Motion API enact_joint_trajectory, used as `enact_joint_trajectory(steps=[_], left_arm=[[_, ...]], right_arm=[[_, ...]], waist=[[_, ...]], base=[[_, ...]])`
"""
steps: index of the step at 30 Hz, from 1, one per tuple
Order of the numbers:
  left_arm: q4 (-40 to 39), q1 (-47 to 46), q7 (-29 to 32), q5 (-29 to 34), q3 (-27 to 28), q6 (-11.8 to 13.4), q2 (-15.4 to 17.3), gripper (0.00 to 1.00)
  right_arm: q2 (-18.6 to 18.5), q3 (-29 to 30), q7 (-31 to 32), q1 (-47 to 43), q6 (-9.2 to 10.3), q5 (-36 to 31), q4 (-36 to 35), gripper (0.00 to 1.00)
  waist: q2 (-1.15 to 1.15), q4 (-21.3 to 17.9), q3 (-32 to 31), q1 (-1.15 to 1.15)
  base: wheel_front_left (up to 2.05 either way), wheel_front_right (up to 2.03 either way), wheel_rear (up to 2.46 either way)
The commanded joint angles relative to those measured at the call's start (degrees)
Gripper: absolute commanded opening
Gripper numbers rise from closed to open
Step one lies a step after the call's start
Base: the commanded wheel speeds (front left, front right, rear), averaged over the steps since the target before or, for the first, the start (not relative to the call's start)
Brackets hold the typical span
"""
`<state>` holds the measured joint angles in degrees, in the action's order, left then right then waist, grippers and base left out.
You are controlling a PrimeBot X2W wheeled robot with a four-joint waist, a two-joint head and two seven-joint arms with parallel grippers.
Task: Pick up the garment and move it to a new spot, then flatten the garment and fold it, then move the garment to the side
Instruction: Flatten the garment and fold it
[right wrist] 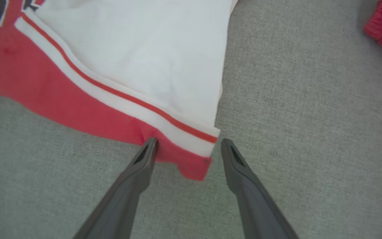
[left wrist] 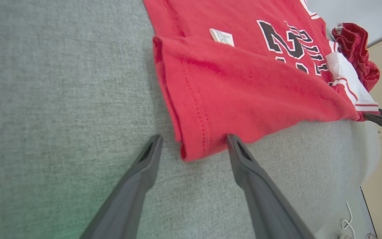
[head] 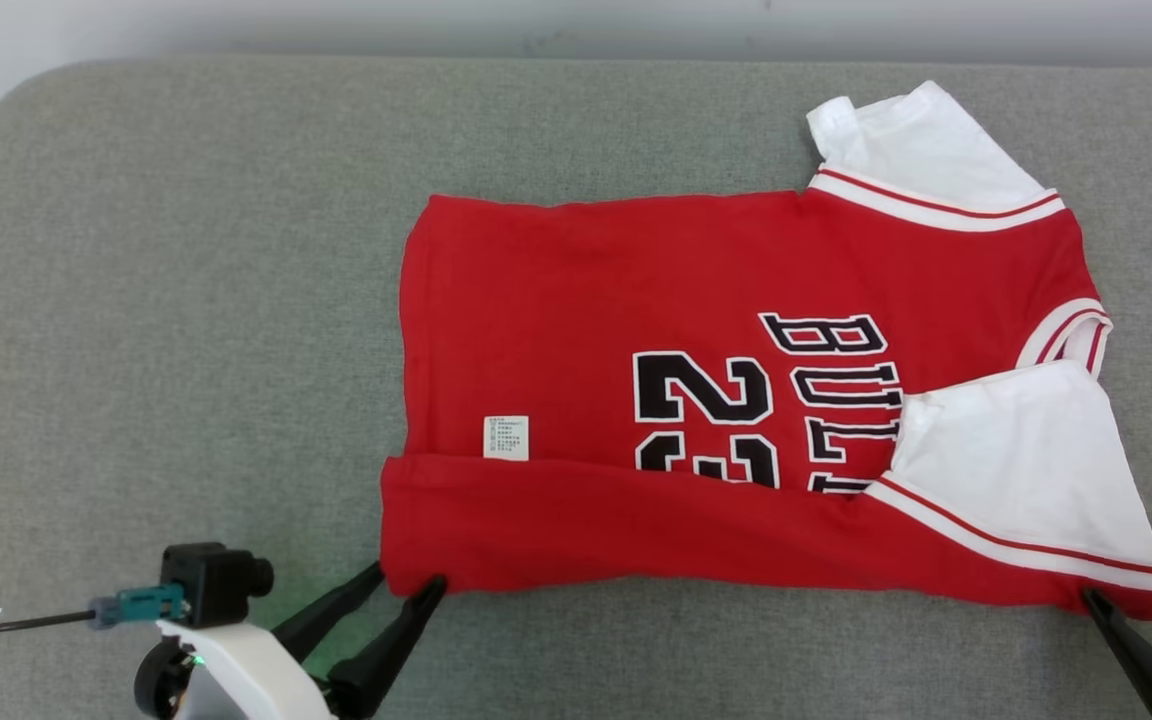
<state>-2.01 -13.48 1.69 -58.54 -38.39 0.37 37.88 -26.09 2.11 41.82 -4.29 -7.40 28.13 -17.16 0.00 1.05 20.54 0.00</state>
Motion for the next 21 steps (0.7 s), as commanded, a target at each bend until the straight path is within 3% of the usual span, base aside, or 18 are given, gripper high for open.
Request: enact_joint_trajectory(steps=[1, 17, 18, 19, 20, 21], left_arm=[[0.5, -0.4, 0.16, 0.27, -0.09, -0.19, -0.1, 1.0], [2.1, -2.81, 2.78, -0.37, -2.57, -2.46, -2.15, 1.0], [2.31, -3.05, 3.04, -0.46, -2.8, -2.67, -2.31, 0.85], [2.6, -3.43, 3.15, -0.62, -2.85, -2.93, -2.58, 0.38], [2.92, -3.81, 3.15, -0.65, -2.82, -3.22, -2.78, 0.0], [3.22, -4.34, 3.32, -0.24, -3.14, -3.57, -2.7, 0.0]], right_arm=[[0.37, -0.14, -0.51, 0.88, -0.15, -0.51, 0.61, 1.0], [2.29, -5.13, -2.34, 5.68, -0.15, 0.06, 7.48, 1.0], [2.43, -5.48, -2.5, 6.07, -0.15, 0.2, 7.89, 1.0], [2.73, -5.81, -2.61, 6.39, -0.15, 0.51, 8.33, 1.0], [2.87, -6.43, -2.51, 6.61, -0.16, 0.86, 8.72, 1.0], [2.82, -7.27, -2.64, 6.99, -0.26, 1.56, 8.95, 1.0]], waist=[[0.0, 0.12, 0.22, 0.0], [0.0, 0.26, 1.23, 0.0], [0.0, 0.25, 1.3, 0.0], [0.0, 0.24, 1.37, 0.0], [0.0, 0.25, 1.44, 0.0], [0.0, 0.27, 1.48, 0.0]], base=[[0.0, 0.0, 0.0], [0.0, 0.0, 0.0], [0.0, 0.0, 0.0], [0.0, 0.0, 0.0], [0.0, 0.0, 0.0], [0.0, 0.0, 0.0]])
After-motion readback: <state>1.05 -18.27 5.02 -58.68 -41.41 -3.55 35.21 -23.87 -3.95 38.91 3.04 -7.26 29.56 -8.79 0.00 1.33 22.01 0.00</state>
